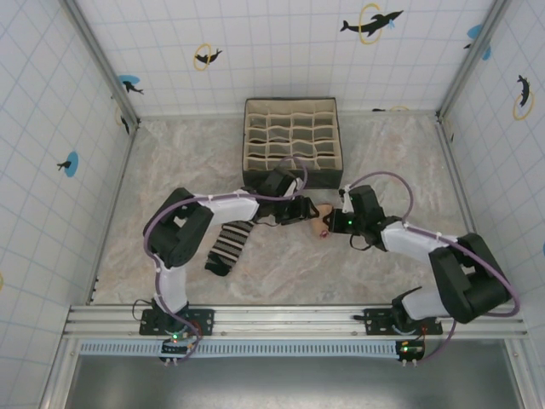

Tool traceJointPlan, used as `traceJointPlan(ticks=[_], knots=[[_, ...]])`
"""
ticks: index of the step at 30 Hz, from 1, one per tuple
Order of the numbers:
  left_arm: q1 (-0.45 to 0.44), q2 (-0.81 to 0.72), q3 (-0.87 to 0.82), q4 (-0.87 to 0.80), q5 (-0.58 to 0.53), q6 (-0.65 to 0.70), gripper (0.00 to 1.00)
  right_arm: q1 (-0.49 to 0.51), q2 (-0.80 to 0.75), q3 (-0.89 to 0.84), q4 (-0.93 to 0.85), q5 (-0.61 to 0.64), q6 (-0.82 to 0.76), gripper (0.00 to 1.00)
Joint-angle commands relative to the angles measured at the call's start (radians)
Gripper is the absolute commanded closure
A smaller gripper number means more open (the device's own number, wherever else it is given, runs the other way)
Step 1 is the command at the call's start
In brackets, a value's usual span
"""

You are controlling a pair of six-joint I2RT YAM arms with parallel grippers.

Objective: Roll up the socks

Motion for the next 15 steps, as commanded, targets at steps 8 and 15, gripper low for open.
traceJointPlan(ticks=[8, 15], knots=[[0.099, -0.224, 0.075, -0.183, -0.137, 0.145, 0.31, 0.045, -0.129, 0.209, -0.168, 0.206, -0.164, 1.0], [0.173, -0.245, 0.148, -0.357, -0.27, 0.297, 0.3, 0.076, -0.095, 0.343, -0.178, 0.333, -0.267, 1.0]])
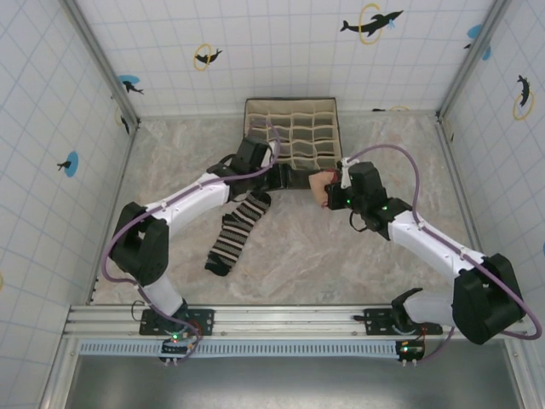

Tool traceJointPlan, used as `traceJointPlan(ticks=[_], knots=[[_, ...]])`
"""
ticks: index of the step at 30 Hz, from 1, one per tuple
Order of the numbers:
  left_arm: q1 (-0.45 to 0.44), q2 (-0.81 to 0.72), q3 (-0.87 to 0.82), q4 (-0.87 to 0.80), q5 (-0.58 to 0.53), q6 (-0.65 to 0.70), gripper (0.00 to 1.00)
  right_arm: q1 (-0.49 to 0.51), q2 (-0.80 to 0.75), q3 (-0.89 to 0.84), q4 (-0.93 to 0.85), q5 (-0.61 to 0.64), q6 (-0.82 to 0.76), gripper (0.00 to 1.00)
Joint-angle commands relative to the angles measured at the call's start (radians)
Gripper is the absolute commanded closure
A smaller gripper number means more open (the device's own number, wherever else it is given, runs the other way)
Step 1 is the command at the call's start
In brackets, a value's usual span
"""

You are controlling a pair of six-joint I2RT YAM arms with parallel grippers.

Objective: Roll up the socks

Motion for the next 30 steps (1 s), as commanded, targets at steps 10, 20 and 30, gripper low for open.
traceJointPlan(ticks=[10, 20, 30], knots=[[0.145, 0.002, 0.061, -0.149, -0.125, 0.14, 0.27, 0.07, 0.115, 0.119, 0.266, 0.298, -0.212, 1.0], [0.219, 0.09, 0.092, -0.136, -0.107, 0.124, 0.29, 0.067, 0.3, 0.187, 0.533, 0.335, -0.302, 1.0], [0.231, 0.184, 0.113, -0.109, -0.081, 0.128, 0.33, 0.04, 0.516, 0.259, 0.806, 0.323, -0.378, 1.0]])
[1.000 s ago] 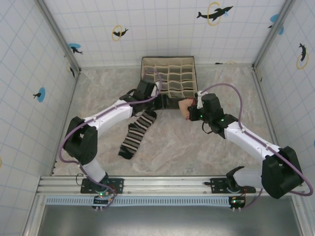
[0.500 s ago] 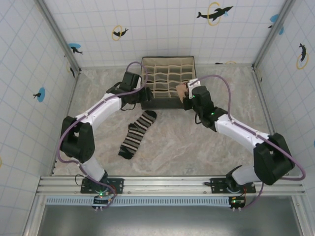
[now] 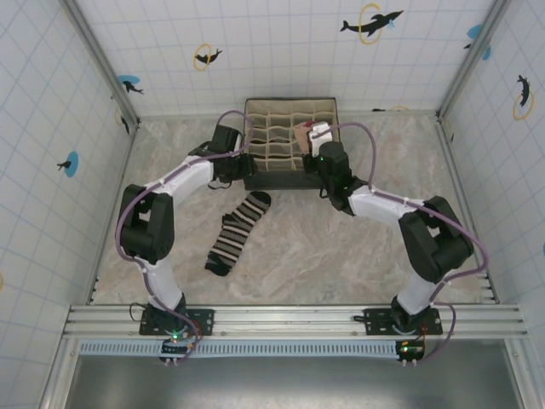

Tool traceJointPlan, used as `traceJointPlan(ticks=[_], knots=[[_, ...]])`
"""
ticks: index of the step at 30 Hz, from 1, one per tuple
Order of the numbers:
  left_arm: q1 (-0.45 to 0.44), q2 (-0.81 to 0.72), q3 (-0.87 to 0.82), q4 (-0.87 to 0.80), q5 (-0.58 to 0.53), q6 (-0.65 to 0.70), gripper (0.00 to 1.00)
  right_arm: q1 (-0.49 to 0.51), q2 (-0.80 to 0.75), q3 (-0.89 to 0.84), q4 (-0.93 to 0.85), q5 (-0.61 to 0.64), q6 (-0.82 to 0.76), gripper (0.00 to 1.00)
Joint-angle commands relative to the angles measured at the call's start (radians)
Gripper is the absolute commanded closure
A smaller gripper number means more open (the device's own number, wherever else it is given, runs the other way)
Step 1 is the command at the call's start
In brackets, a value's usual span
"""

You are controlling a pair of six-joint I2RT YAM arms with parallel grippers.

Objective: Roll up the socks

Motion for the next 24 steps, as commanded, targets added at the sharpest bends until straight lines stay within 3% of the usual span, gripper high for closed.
traceJointPlan(ticks=[1, 13, 24], knots=[[0.0, 0.026, 0.034, -0.003, 0.025, 0.018, 0.34, -0.017, 0.07, 0.077, 0.17, 0.0, -0.047, 1.0], [0.003, 0.028, 0.086, -0.039, 0.058, 0.015, 0.34, -0.051, 0.244, 0.094, 0.364, -0.121, -0.062, 1.0], [0.005, 0.048, 0.201, -0.058, 0.192, -0.017, 0.24, -0.095, 0.318, 0.021, 0.513, -0.251, -0.037, 1.0]])
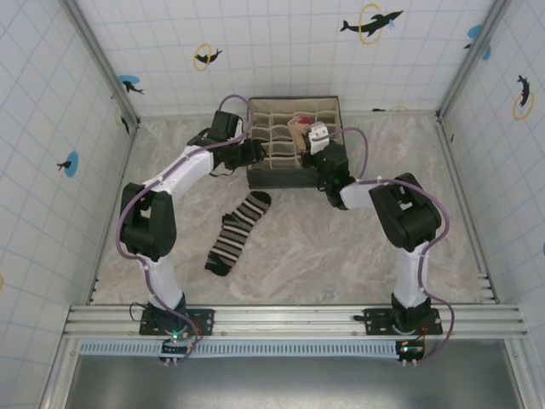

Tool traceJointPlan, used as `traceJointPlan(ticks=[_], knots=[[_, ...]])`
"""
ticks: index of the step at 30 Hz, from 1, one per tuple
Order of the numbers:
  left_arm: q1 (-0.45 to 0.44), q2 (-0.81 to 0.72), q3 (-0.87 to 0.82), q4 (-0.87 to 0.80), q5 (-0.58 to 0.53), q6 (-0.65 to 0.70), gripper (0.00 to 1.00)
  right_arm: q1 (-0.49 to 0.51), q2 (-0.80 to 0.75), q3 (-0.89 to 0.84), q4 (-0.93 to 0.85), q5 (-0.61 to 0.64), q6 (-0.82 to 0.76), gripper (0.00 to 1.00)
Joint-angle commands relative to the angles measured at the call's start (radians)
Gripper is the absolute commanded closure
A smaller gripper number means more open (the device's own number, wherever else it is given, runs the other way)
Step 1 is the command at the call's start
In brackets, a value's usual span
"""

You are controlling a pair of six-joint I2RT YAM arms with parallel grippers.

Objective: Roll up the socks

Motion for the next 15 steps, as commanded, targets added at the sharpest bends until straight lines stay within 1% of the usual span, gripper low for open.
traceJointPlan(ticks=[1, 9, 15], knots=[[0.005, 0.027, 0.052, -0.025, 0.08, -0.017, 0.21, -0.008, 0.032, -0.022, 0.11, -0.045, 0.012, 1.0], [0.005, 0.051, 0.108, -0.038, 0.124, -0.036, 0.19, -0.042, 0.071, 0.003, 0.098, -0.059, 0.02, 1.0], [0.004, 0.07, 0.088, -0.045, 0.131, -0.042, 0.19, -0.057, 0.109, 0.085, 0.052, -0.094, 0.012, 1.0]])
